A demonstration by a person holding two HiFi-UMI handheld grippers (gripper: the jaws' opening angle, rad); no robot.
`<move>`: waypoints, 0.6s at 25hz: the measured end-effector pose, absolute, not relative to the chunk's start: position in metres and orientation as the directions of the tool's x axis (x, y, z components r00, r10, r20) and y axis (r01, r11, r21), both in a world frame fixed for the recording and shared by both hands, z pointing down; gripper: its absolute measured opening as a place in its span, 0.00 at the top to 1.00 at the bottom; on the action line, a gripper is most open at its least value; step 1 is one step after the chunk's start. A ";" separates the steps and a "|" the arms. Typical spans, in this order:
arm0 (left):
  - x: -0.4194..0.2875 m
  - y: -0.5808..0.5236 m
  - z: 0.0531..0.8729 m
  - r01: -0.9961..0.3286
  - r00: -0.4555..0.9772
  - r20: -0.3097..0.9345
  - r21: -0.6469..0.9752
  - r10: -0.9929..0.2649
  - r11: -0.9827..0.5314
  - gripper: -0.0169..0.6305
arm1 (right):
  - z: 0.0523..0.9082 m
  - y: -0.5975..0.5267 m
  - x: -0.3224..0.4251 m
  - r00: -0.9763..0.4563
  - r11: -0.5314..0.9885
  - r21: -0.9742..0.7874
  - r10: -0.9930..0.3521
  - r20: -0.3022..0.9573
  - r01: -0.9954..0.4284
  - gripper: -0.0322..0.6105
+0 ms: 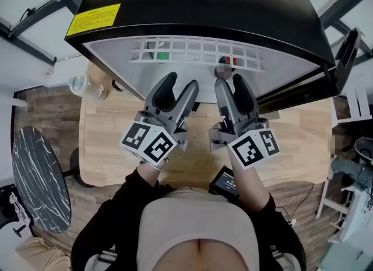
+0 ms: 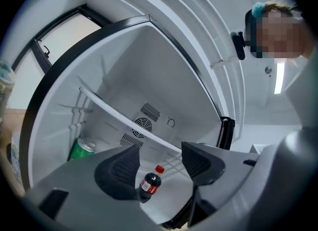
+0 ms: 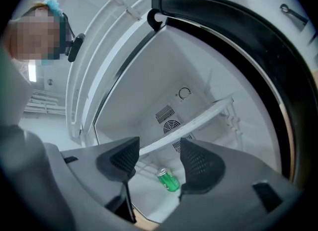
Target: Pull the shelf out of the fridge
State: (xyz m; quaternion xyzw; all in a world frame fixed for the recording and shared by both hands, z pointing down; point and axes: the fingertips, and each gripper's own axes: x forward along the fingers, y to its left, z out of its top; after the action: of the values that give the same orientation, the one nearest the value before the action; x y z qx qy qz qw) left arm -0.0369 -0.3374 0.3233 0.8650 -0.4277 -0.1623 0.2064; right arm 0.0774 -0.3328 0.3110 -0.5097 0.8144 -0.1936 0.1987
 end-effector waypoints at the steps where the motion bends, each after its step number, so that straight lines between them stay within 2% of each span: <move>1: -0.037 -0.341 0.324 -0.672 0.579 -0.102 0.502 -0.809 -0.545 0.59 | 0.312 -0.337 0.077 -0.400 0.402 -0.526 -0.908 -0.126 -0.749 0.55; 15: -0.043 -0.383 0.322 -0.662 0.544 -0.106 0.555 -0.832 -0.503 0.57 | 0.314 -0.381 0.070 -0.395 0.393 -0.567 -0.910 -0.127 -0.724 0.50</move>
State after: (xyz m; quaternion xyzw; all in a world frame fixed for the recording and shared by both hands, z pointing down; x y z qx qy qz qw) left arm -0.0427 -0.3832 0.3217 0.8474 -0.4408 -0.1835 0.2323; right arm 0.0703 -0.3806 0.3140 -0.5064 0.8065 -0.2168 0.2149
